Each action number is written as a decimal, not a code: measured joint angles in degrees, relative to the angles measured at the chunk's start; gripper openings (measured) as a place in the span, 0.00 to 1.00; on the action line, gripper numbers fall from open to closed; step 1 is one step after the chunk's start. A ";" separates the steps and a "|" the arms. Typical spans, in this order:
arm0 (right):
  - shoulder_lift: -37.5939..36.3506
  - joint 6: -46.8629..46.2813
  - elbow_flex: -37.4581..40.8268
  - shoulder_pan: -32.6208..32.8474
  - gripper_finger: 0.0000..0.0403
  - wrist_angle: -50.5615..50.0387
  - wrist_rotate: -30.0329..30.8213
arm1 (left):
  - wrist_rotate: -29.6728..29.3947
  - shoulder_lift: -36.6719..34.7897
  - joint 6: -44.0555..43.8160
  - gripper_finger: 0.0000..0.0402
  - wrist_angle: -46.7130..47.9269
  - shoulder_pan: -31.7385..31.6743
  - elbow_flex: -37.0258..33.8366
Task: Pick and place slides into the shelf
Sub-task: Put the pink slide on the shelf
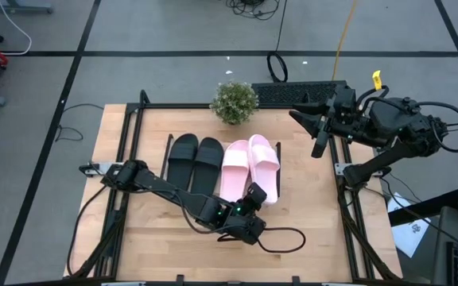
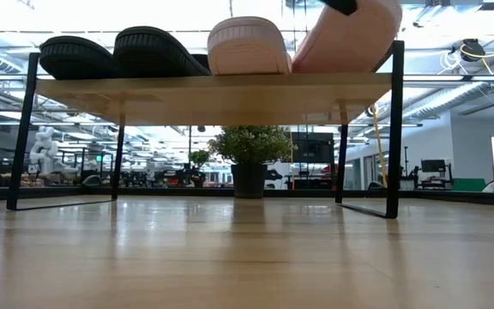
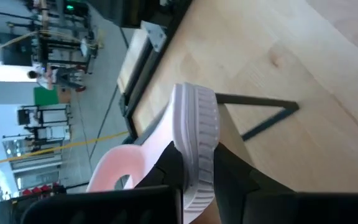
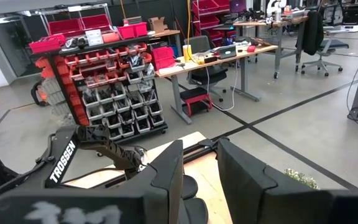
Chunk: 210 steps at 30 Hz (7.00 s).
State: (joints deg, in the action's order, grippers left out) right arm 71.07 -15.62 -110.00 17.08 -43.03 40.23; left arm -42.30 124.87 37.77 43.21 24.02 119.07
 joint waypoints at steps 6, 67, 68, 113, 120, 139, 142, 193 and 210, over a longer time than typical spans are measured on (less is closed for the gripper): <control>0.00 0.15 0.00 0.00 0.22 -0.04 0.00 | -0.83 -0.12 -2.27 0.10 -1.16 1.20 0.02; -0.02 -0.17 0.00 0.00 0.22 1.69 0.15 | 6.73 -4.36 -4.05 0.09 -0.34 4.03 0.04; -0.02 -0.15 0.02 0.00 0.22 1.69 0.15 | 6.71 -4.36 -4.22 0.09 0.24 3.87 0.04; 0.00 0.28 0.00 0.00 0.22 1.62 -0.06 | 15.94 -4.49 -12.60 0.06 -4.85 0.60 -4.74; 0.00 0.27 0.00 0.00 0.22 1.56 -1.98 | 16.75 -5.46 -12.86 0.06 -6.87 0.04 -4.74; 1.01 0.48 0.02 0.00 0.22 1.21 -3.06 | 20.60 -5.80 -18.78 0.06 -10.29 -2.60 -9.07; 1.03 0.82 0.02 0.00 0.22 1.21 -3.04 | 21.16 -5.82 -19.90 0.05 -10.72 -2.95 -9.07; 1.03 1.36 0.02 0.00 0.22 1.23 -4.35 | 29.33 -10.94 -27.33 0.04 -24.11 -7.29 -18.40; 1.03 1.75 0.02 0.00 0.22 1.21 -4.35 | 24.91 -17.08 -24.80 0.04 -31.31 -8.04 -21.55</control>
State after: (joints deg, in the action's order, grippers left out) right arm 72.10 -13.87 -109.97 17.08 -41.82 35.88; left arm -17.39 107.78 12.97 11.90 15.98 97.51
